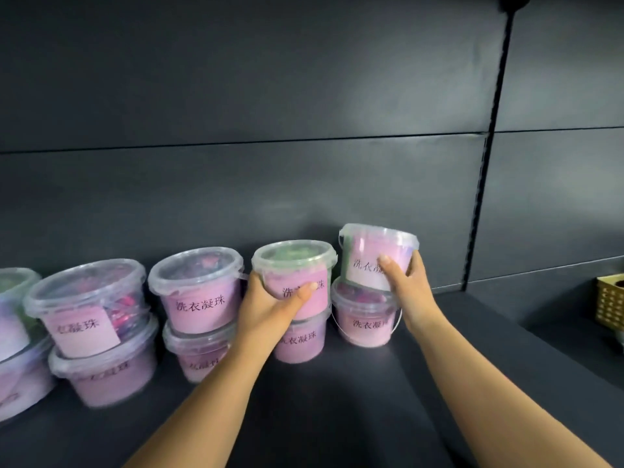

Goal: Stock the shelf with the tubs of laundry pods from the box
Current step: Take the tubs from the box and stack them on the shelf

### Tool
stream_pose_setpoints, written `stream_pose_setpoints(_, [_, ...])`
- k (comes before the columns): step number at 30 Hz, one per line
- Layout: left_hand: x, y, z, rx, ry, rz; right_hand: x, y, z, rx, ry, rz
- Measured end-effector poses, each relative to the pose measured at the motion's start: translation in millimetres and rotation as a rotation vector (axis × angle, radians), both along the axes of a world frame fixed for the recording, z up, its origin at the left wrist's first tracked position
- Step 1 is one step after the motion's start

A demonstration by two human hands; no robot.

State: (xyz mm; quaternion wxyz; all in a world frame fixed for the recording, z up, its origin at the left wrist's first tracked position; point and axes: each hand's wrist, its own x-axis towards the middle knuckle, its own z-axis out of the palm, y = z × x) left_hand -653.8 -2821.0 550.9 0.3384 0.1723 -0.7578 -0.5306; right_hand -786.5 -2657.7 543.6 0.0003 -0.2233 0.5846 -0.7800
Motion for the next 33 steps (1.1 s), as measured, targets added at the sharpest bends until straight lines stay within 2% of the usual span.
stream_pose_setpoints(6, [-9, 0, -7, -0.016, -0.021, 0.060, -17, 8, -14, 0.188, 0.179, 0.151])
stream_pose_setpoints(10, [-10, -5, -8, -0.006, -0.036, 0.051, -21, 13, -14, 0.179, 0.147, 0.201])
stream_pose_setpoints(15, [-8, -3, -8, 0.017, -0.076, 0.063, -20, 11, -17, 0.125, 0.013, 0.143])
stream_pose_setpoints(22, [-7, -3, -10, 0.003, -0.097, 0.029, -23, 16, -23, 0.125, 0.057, 0.250])
stream_pose_setpoints(28, [-7, -3, -10, -0.016, -0.090, 0.003, -22, 12, -26, 0.120, 0.021, 0.190])
stream_pose_setpoints(33, [-4, -1, -9, -0.026, -0.047, -0.005, -23, 16, -27, 0.249, 0.097, 0.185])
